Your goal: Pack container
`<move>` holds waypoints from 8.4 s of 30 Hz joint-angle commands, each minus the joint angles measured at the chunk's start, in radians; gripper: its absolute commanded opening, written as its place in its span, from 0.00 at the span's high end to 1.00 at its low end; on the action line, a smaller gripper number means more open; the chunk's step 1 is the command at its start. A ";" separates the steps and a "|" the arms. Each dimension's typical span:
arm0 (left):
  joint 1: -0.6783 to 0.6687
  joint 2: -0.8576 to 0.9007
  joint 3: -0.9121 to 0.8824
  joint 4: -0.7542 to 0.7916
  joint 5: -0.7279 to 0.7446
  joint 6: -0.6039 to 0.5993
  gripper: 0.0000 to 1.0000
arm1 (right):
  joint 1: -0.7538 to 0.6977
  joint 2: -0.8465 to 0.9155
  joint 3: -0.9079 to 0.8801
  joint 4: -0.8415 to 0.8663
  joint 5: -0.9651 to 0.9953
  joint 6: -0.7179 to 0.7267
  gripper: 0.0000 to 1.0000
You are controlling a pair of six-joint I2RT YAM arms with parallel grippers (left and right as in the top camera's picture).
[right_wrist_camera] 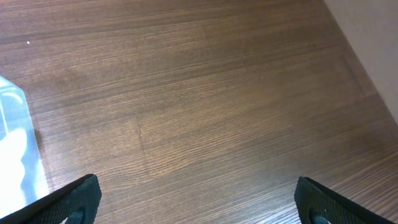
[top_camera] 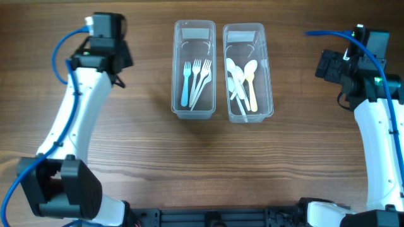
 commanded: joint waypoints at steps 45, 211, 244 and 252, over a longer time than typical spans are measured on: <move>0.287 0.443 0.004 0.181 0.289 0.307 0.53 | 0.002 -0.003 0.010 0.000 0.013 -0.005 0.00; -0.080 -0.110 0.031 0.157 0.080 -0.086 0.00 | 0.135 -1.143 -0.699 0.557 -0.425 -0.006 0.00; -0.080 -0.110 0.031 0.157 0.080 -0.086 0.00 | 0.135 -1.403 -1.291 0.795 -0.459 -0.003 0.00; -0.080 -0.110 0.031 0.157 0.080 -0.086 0.00 | 0.135 -1.403 -1.294 0.785 -0.455 -0.053 0.00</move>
